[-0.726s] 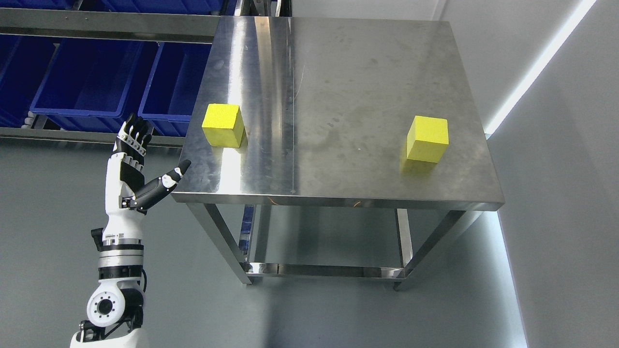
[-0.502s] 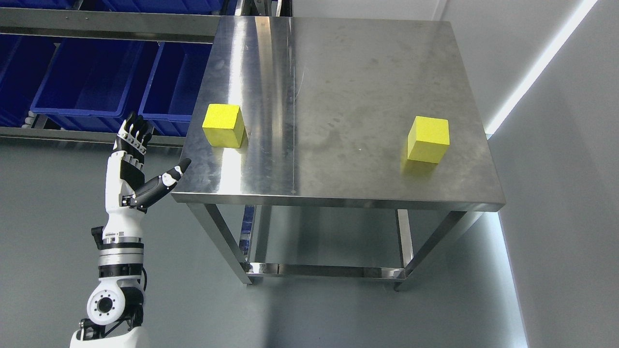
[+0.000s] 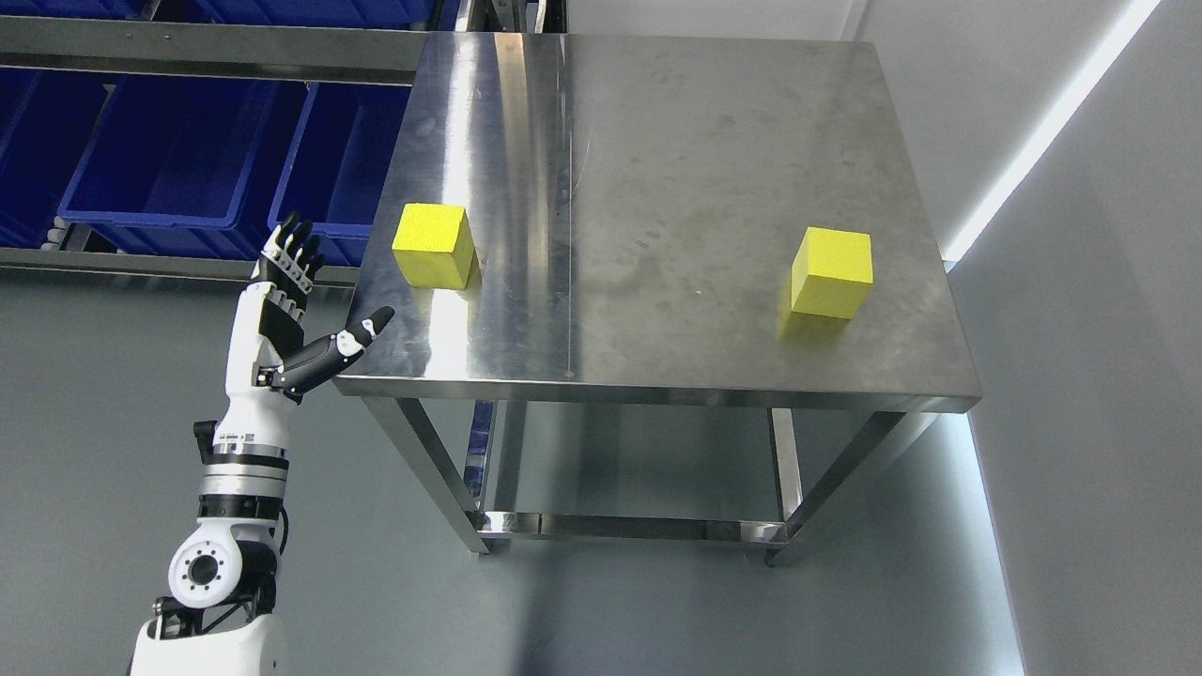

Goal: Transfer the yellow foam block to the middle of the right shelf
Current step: 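Reach the left hand toward the yellow foam cube nearest it, then close the left hand around the yellow foam cube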

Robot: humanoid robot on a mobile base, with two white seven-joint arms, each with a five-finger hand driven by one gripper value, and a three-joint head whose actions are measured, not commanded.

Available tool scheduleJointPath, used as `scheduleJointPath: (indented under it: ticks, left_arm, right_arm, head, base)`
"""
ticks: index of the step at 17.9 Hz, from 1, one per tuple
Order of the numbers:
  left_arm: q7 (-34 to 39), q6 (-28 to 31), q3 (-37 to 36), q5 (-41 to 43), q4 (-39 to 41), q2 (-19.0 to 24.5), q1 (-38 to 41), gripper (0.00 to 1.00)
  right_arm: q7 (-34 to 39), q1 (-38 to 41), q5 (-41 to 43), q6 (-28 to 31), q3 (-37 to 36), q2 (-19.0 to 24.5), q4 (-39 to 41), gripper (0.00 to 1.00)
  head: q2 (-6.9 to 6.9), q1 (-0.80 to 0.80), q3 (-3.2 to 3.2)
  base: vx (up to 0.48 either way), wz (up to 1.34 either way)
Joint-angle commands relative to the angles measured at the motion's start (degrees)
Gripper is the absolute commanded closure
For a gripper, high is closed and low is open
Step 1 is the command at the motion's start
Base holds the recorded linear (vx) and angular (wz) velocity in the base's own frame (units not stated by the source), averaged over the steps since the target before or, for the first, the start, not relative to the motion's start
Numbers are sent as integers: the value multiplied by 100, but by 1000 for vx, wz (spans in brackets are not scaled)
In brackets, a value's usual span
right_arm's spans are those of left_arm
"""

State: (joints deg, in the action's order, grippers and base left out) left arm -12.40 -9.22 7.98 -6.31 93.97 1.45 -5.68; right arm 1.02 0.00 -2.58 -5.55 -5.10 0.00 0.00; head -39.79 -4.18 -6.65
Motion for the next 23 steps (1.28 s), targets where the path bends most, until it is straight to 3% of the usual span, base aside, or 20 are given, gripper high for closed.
scheduleJointPath:
  ticks: [1, 5, 9, 15, 23]
  left_arm:
    - [-289, 490, 37, 51, -441, 619, -512, 1]
    - [-376, 544, -33, 595, -563, 1085, -819, 1]
    - [-973, 553, -174, 1104, -1142, 1051, -1346, 1]
    - [-1098, 553, -578, 1290, -2039, 998, -2024, 1]
    - [-1940, 553, -895, 1281, -2296, 716, -2042, 1]
  right_arm:
    - [3, -18, 266, 1, 0, -100, 100, 0]
    - [3, -9, 258, 1, 0, -100, 100, 0]
    - [3, -18, 258, 1, 0, -100, 100, 0]
    - [3, -9, 267, 1, 0, -100, 100, 0]
    - [3, -9, 258, 1, 0, -100, 100, 0]
  head:
    - [0, 0, 0]
    - [0, 0, 0]
    - [0, 0, 0]
    - [0, 0, 0]
    - [0, 0, 0]
  base:
    - [0, 0]
    - [3, 0]
    - [14, 0]
    - [13, 0]
    - [0, 0]
